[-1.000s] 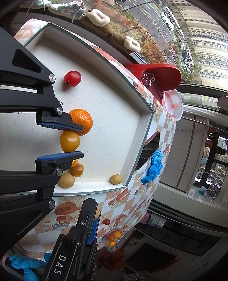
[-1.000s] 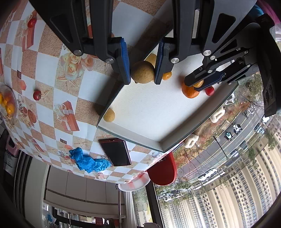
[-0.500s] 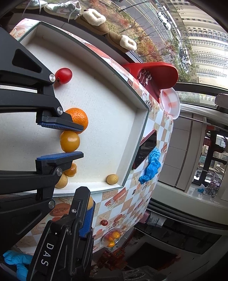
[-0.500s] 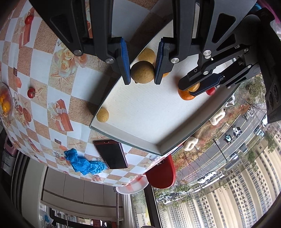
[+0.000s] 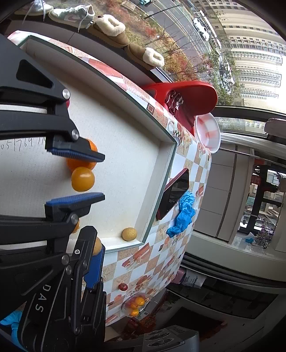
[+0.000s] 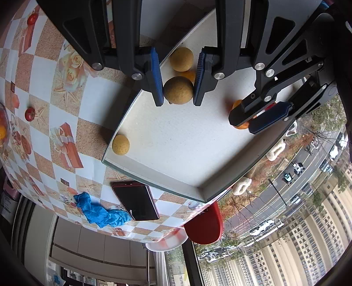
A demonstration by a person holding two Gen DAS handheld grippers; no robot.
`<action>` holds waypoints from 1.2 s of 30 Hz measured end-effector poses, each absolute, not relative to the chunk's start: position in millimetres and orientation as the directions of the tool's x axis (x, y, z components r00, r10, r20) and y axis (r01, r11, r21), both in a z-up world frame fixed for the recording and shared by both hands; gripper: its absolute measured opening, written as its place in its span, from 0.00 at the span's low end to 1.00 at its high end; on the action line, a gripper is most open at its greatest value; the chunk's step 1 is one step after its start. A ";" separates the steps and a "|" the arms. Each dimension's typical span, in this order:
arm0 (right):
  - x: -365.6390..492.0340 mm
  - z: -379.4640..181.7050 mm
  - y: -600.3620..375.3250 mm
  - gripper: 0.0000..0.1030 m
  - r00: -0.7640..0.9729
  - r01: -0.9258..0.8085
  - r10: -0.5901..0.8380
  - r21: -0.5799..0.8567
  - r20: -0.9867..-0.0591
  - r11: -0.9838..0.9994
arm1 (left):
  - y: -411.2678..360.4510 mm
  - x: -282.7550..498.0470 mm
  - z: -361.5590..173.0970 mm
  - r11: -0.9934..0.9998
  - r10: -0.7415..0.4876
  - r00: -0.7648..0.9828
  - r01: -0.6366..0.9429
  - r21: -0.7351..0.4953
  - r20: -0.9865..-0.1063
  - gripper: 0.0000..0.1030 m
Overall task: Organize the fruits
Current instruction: 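Open the left tool over the tray while the right tool releases the tan fruit, then move both open tools back toward the remaining red tomatoes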
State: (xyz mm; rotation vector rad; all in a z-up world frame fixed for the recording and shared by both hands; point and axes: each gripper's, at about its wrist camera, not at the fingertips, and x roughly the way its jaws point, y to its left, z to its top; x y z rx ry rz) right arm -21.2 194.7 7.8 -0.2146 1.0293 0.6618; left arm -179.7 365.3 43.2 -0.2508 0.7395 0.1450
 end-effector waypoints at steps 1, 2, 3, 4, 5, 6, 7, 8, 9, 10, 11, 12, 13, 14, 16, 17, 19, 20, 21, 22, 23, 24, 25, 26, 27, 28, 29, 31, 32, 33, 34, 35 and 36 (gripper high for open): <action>-18.7 7.1 193.1 0.30 0.348 -0.590 0.398 0.132 -0.849 0.796 | 366.5 -179.6 43.2 0.958 0.073 0.726 -0.242 -0.154 -0.684 0.50; -16.0 6.8 190.1 0.35 0.351 -0.579 0.393 0.133 -0.850 0.805 | 369.7 -179.5 42.0 0.952 0.104 0.717 -0.272 -0.139 -0.689 0.59; -13.7 7.1 186.3 0.41 0.346 -0.573 0.405 0.152 -0.846 0.806 | 374.8 -180.1 40.8 0.944 0.110 0.712 -0.293 -0.151 -0.693 0.73; -12.3 8.7 181.7 0.45 0.339 -0.567 0.429 0.182 -0.837 0.803 | 380.3 -181.8 40.2 0.937 0.091 0.718 -0.297 -0.184 -0.690 0.76; -10.7 10.5 177.9 0.65 0.344 -0.558 0.436 0.192 -0.831 0.807 | 384.6 -183.2 40.0 0.931 0.075 0.725 -0.296 -0.212 -0.685 0.76; -9.9 12.4 175.3 0.95 0.362 -0.543 0.416 0.174 -0.834 0.822 | 386.8 -183.4 39.8 0.928 0.083 0.721 -0.308 -0.211 -0.688 0.76; -10.4 15.1 171.2 0.99 0.385 -0.530 0.400 0.155 -0.832 0.834 | 387.5 -182.4 39.4 0.927 0.102 0.711 -0.322 -0.193 -0.696 0.76; -11.7 18.9 166.8 1.00 0.404 -0.528 0.401 0.149 -0.822 0.836 | 387.2 -181.5 39.1 0.928 0.111 0.702 -0.327 -0.180 -0.703 0.76; -13.1 21.9 161.8 1.00 0.410 -0.526 0.401 0.146 -0.819 0.838 | 385.9 -181.8 38.8 0.929 0.108 0.700 -0.323 -0.178 -0.706 0.76; -14.0 24.9 156.8 1.00 0.416 -0.524 0.396 0.140 -0.818 0.840 | 383.5 -181.6 39.5 0.931 0.105 0.700 -0.319 -0.178 -0.707 0.76; -15.0 27.7 151.4 1.00 0.428 -0.519 0.388 0.129 -0.816 0.845 | 380.4 -181.9 40.6 0.933 0.107 0.700 -0.317 -0.173 -0.706 0.76; -15.5 29.9 145.0 1.00 0.440 -0.514 0.378 0.117 -0.814 0.850 | 376.1 -181.9 42.2 0.935 0.108 0.701 -0.312 -0.167 -0.705 0.76; -16.2 31.3 137.8 1.00 0.451 -0.506 0.367 0.106 -0.813 0.856 | 371.3 -181.6 44.1 0.939 0.102 0.703 -0.301 -0.165 -0.704 0.76; -16.5 32.3 129.5 1.00 0.462 -0.493 0.354 0.096 -0.813 0.865 | 366.2 -182.0 46.4 0.944 0.094 0.707 -0.288 -0.164 -0.701 0.76; -16.1 31.9 109.8 1.00 0.475 -0.459 0.334 0.094 -0.814 0.884 | 353.8 -181.8 51.7 0.952 0.081 0.714 -0.263 -0.159 -0.695 0.76; -15.9 31.0 98.4 1.00 0.479 -0.439 0.327 0.100 -0.815 0.893 | 346.9 -181.4 54.6 0.956 0.072 0.717 -0.247 -0.157 -0.693 0.76; -16.6 29.1 74.7 1.00 0.491 -0.399 0.309 0.105 -0.815 0.911 | 332.2 -181.1 59.9 0.965 0.053 0.723 -0.214 -0.150 -0.689 0.76; -18.0 27.7 61.4 1.00 0.501 -0.376 0.295 0.103 -0.813 0.921 | 324.1 -180.7 62.3 0.970 0.043 0.725 -0.195 -0.146 -0.687 0.76; -19.5 26.1 47.9 1.00 0.513 -0.351 0.280 0.099 -0.811 0.931 | 315.7 -180.3 65.3 0.974 0.033 0.726 -0.176 -0.140 -0.687 0.76; -21.3 24.5 33.2 1.00 0.525 -0.323 0.261 0.095 -0.810 0.942 | 307.1 -180.3 67.5 0.978 0.023 0.727 -0.158 -0.134 -0.687 0.76; -23.2 22.3 17.2 1.00 0.534 -0.290 0.241 0.092 -0.810 0.953 | 298.5 -180.4 69.4 0.982 0.013 0.727 -0.139 -0.128 -0.687 0.76; -24.8 19.6 -0.1 1.00 0.542 -0.252 0.221 0.095 -0.811 0.963 | 289.9 -181.0 71.1 0.985 0.002 0.726 -0.119 -0.122 -0.687 0.76; -26.9 16.8 -18.4 1.00 0.548 -0.208 0.200 0.099 -0.812 0.973 | 281.4 -181.4 72.5 0.988 -0.008 0.725 -0.099 -0.116 -0.688 0.77; -28.1 13.2 -35.5 1.00 0.551 -0.168 0.179 0.102 -0.815 0.981 | 273.0 -182.5 73.7 0.991 -0.016 0.725 -0.081 -0.109 -0.689 0.77; -29.4 9.5 -51.6 1.00 0.549 -0.132 0.164 0.108 -0.820 0.985 | 264.4 -183.5 74.4 0.993 -0.026 0.724 -0.063 -0.103 -0.689 0.77; -30.4 5.1 -65.6 1.00 0.540 -0.104 0.156 0.118 -0.827 0.988 | 255.9 -183.2 74.4 0.994 -0.036 0.722 -0.044 -0.097 -0.691 0.77; -30.8 0.5 -77.7 1.00 0.531 -0.080 0.149 0.126 -0.834 0.989 | 247.4 -182.3 74.0 0.995 -0.046 0.717 -0.026 -0.092 -0.696 0.77; -32.5 -7.0 -93.1 1.00 0.518 -0.048 0.140 0.134 -0.844 0.990 | 229.6 -177.7 70.4 0.997 -0.063 0.699 0.007 -0.081 -0.712 0.77; -33.1 -10.2 -96.4 1.00 0.513 -0.047 0.144 0.140 -0.846 0.989 | 220.9 -175.3 67.7 0.997 -0.068 0.689 0.020 -0.074 -0.721 0.77; -34.3 -13.0 -96.9 1.00 0.508 -0.053 0.150 0.143 -0.848 0.988 | 212.6 -172.3 64.3 0.997 -0.071 0.677 0.032 -0.067 -0.732 0.77; -34.1 -15.9 -94.7 1.00 0.503 -0.066 0.155 0.140 -0.851 0.988 | 204.7 -169.6 60.3 0.997 -0.074 0.665 0.042 -0.062 -0.743 0.77; -33.7 -18.5 -90.3 1.00 0.499 -0.085 0.157 0.132 -0.852 0.988 | 197.2 -167.0 55.9 0.997 -0.077 0.654 0.050 -0.059 -0.753 0.77; -32.8 -21.2 -83.9 1.00 0.496 -0.107 0.155 0.116 -0.855 0.987 | 190.6 -164.6 50.7 0.997 -0.076 0.638 0.055 -0.053 -0.766 0.77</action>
